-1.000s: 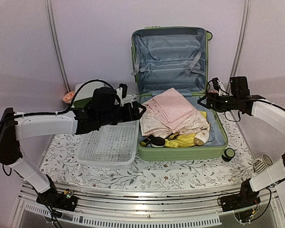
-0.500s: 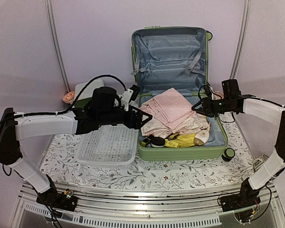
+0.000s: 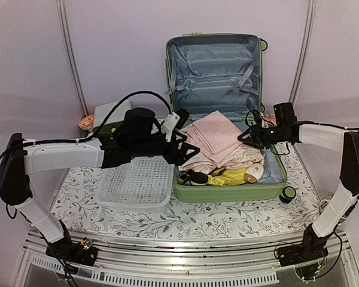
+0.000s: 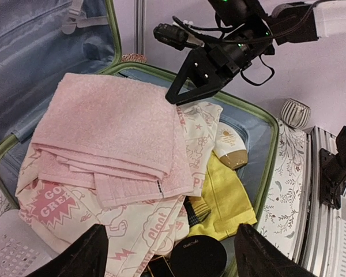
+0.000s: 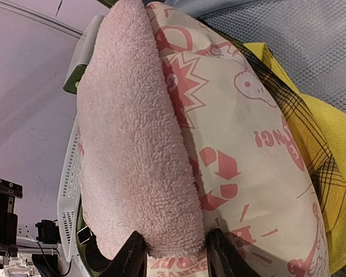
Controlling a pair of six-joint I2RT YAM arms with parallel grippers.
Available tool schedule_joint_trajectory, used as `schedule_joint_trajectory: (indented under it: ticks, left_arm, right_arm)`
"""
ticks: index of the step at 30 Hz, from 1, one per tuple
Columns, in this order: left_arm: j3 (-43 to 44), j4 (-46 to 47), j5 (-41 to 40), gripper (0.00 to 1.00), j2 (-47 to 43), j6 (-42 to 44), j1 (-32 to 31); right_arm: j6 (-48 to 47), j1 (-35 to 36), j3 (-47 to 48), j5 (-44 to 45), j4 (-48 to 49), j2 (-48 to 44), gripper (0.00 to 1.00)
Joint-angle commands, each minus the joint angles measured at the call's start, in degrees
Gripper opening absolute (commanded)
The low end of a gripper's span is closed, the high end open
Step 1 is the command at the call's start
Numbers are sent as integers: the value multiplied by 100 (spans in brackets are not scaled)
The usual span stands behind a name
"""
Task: Open, take out, and arrange the luggage
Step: Pick up the clothes from the opened luggage.
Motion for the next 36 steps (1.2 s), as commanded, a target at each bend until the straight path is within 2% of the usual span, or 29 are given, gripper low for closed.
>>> schedule_joint_trajectory:
  ticks: [1,8,11,13,19,20,21,22,36]
  left_arm:
    - [105,22,-29,77,135,430,-195]
    - [-65,266,-372,76,146,896,-622]
    - [-211,518,-776,76,153,1222,-847]
    - [-273,644,-1048,78,191,1490,-1007]
    - [-32,688,-1582,82,505,1931,-1294]
    - [19,700,-1557,86,557,1943,-1308]
    - [74,712,-1523,96,601,1955,-1311]
    - [134,714,-1490,98,646,1961,-1315]
    - [1088,564,-1187,97,1462,2427,-1360]
  right_arm:
    - [160,64,172,-159,307,104,34]
    - [129,91,-4,-110,96,-384,20]
    - [96,95,-283,-54,11,-728,8]
    - [111,95,-536,-34,-12,-954,5]
    - [363,100,-1042,-18,58,-1642,4]
    - [393,99,-1089,-23,59,-1703,4]
    - [423,100,-1129,-29,45,-1746,4]
    - [443,100,-1148,-33,7,-1782,4]
    - [554,117,-1624,115,-118,-2221,4]
